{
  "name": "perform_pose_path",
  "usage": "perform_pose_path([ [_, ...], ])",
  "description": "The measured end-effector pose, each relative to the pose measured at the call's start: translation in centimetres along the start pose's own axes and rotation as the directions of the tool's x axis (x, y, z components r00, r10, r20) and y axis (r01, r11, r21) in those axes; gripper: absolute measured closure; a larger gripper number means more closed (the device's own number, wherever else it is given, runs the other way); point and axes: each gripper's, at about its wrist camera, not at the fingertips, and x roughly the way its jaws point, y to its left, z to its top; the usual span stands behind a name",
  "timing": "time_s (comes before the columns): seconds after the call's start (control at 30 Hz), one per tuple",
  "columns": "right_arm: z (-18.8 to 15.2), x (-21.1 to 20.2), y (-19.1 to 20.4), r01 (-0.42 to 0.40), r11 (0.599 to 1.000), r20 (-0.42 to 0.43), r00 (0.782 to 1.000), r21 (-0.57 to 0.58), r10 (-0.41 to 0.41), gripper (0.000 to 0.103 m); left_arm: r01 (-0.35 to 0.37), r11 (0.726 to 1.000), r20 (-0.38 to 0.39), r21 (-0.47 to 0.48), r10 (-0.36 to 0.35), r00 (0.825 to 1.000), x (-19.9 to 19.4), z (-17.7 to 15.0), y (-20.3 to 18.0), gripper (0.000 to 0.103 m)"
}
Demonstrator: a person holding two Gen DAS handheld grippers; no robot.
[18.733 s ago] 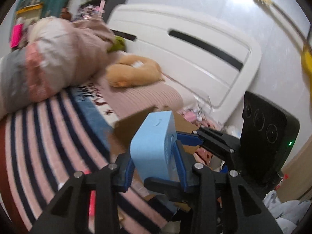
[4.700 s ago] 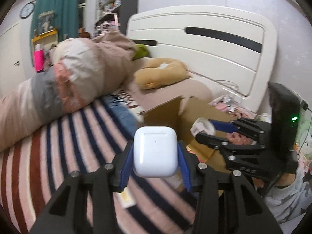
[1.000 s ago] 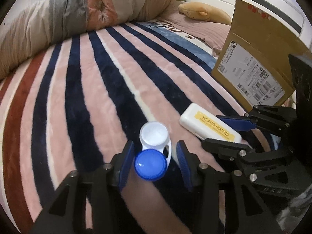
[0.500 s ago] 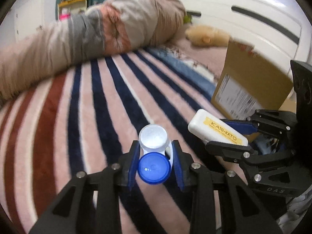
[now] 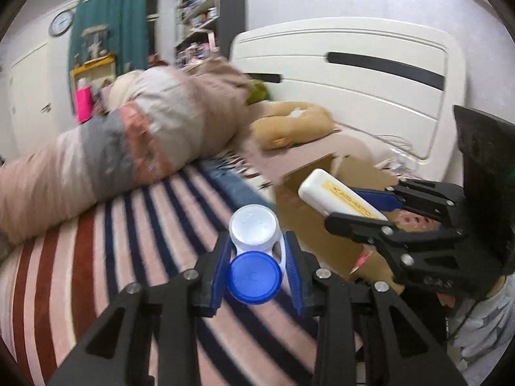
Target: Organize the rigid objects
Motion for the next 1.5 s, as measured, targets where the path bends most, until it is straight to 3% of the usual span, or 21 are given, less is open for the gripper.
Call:
perform_pose_path([
  [0.13, -0.3, -0.7, -4.6, 0.101, 0.995, -0.036, 0.994, -0.005, -0.101, 0.072, 0.055, 0.998, -0.022, 0.031, -0.054, 0.998, 2.1, 2.2, -3.1, 0.073],
  [0.23, -1.0, 0.5, -7.7, 0.156, 0.987, -0.128, 0.979, -0.049, -0.161, 0.072, 0.076, 0.995, -0.051, 0.057, -0.073, 0.996, 4.1, 3.3, -5.3, 0.073],
  [0.33, -1.6, 2.4, -10.0, 0.169, 0.982, -0.211, 0.96, -0.081, -0.182, 0.072, 0.106, 0.992, -0.092, 0.065, -0.1, 0.991, 6.2, 4.2, -6.9, 0.073],
  [0.53, -2.9, 4.7, -11.2, 0.17, 0.973, -0.28, 0.937, -0.155, -0.208, 0.072, 0.085, 0.992, -0.16, 0.096, -0.069, 0.985, 9.5, 4.5, -8.4, 0.073],
  [0.83, -3.3, 4.7, -12.5, 0.161, 0.979, -0.256, 0.948, -0.126, -0.188, 0.072, 0.08, 0.989, -0.211, 0.121, -0.053, 0.976, 11.8, 4.4, -8.8, 0.073],
  [1.23, -3.6, 3.7, -12.4, 0.118, 0.988, -0.251, 0.958, -0.102, -0.14, 0.072, 0.08, 0.991, -0.228, 0.11, -0.053, 0.972, 12.1, 4.1, -8.4, 0.07],
  [1.33, -3.6, 3.6, -12.4, 0.113, 0.988, -0.248, 0.959, -0.104, -0.136, 0.072, 0.08, 0.992, -0.221, 0.094, -0.058, 0.973, 11.7, 4.0, -8.0, 0.066],
  [1.5, -3.2, 2.9, -12.1, 0.089, 0.992, -0.236, 0.966, -0.09, -0.108, 0.071, 0.059, 0.996, -0.161, 0.06, -0.049, 0.986, 9.4, 4.0, -7.4, 0.046],
])
